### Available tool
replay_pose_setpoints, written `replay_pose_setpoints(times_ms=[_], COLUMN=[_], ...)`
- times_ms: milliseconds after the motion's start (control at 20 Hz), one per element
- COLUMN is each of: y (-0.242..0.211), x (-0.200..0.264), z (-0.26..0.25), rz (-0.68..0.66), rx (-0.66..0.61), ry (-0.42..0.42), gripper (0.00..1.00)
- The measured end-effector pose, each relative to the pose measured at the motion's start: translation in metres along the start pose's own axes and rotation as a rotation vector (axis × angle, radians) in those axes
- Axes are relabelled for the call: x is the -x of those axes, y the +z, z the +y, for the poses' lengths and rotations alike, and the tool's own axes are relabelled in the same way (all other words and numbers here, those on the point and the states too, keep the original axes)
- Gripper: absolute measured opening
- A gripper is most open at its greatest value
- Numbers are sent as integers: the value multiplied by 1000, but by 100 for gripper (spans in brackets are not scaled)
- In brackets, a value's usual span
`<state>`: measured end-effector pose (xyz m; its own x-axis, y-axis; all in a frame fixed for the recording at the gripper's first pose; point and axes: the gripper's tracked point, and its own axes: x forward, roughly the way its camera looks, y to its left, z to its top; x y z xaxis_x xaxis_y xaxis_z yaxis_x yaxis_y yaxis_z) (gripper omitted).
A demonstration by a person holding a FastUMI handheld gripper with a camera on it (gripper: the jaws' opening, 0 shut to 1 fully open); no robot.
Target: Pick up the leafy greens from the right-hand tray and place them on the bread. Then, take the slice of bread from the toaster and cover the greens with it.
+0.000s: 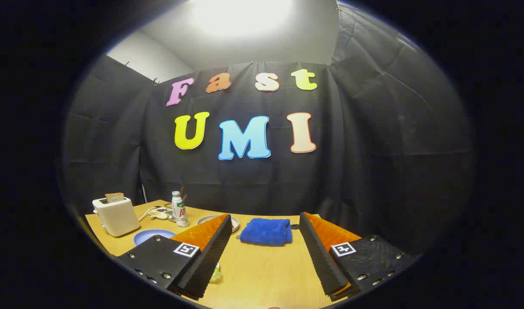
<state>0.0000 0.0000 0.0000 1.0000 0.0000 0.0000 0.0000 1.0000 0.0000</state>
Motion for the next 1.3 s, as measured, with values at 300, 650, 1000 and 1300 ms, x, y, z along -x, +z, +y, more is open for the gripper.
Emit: replay_pose_setpoints(times_ms=[300, 650, 1000, 1300], y=[-20, -44, -62, -118], x=[-18, -35, -48, -59], z=[52, 79, 98, 130], rz=[44, 107, 152, 321], rx=[-7, -18, -6, 73], ry=[104, 145, 167, 236], gripper=[96, 96, 96, 97])
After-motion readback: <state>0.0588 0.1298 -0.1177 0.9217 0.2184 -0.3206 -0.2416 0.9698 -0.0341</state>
